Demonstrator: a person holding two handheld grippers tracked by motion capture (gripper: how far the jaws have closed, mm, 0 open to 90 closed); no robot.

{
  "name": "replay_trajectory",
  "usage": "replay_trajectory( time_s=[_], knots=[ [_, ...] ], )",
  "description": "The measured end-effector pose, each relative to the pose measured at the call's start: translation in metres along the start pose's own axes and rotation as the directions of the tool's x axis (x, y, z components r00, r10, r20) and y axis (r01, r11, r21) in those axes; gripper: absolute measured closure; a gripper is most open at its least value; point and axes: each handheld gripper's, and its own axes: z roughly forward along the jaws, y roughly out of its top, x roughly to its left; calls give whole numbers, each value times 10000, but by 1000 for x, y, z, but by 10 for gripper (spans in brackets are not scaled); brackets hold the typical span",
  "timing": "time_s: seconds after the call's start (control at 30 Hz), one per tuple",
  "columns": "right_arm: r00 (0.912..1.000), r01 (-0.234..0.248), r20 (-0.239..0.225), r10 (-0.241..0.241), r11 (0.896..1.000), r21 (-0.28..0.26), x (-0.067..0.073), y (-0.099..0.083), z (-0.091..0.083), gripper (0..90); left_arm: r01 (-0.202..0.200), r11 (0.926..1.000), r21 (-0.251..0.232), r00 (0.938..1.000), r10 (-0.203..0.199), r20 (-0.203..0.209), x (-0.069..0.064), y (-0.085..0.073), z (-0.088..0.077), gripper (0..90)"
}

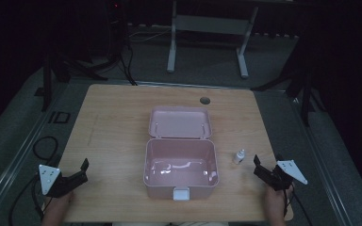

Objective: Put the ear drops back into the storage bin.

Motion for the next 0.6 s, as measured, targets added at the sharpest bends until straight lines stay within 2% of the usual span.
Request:
replay_trajectory(
  time_s=[0.1, 0.13, 0.17, 0.27, 0.37, 0.47, 0.5, 0.6],
  knots=[
    [10000, 11, -21, -10, 9999, 158, 1, 0, 2, 110, -13, 10000, 17, 10000, 13, 2, 0, 0, 0, 20],
    [9992, 60, -398, -41, 9988, 477, 0, 0, 5, 110, -21, 10000, 13, 10000, 21, -7, 0, 0, 0, 20],
    [9983, 32, -585, 5, 9980, 632, 0, 0, 7, 110, -18, 10000, 26, 10000, 18, -1, 0, 0, 0, 20],
    [9974, 454, -593, -404, 9954, 848, 4, 2, 10, 110, -8, 10000, 15, 10000, 8, 15, 0, 0, 0, 20],
    [9964, 532, -697, -473, 9950, 851, 5, 4, 10, 110, 26, 10000, -8, 10000, -26, 6, 0, 0, 0, 20],
    [9926, 1059, -709, -985, 9884, 1085, 10, 5, 13, 111, 4, 10000, 13, 10000, -4, 31, 0, 0, 1, 20],
    [9924, 1074, -720, -997, 9879, 1120, 10, 5, 13, 110, 6, 10000, 16, 10000, -6, 33, 0, 0, 1, 20],
    [9943, 668, -912, -551, 9890, 1316, 7, 9, 14, 111, 14, 10000, 9, 10000, -14, 31, 0, 0, 1, 20]
  ],
)
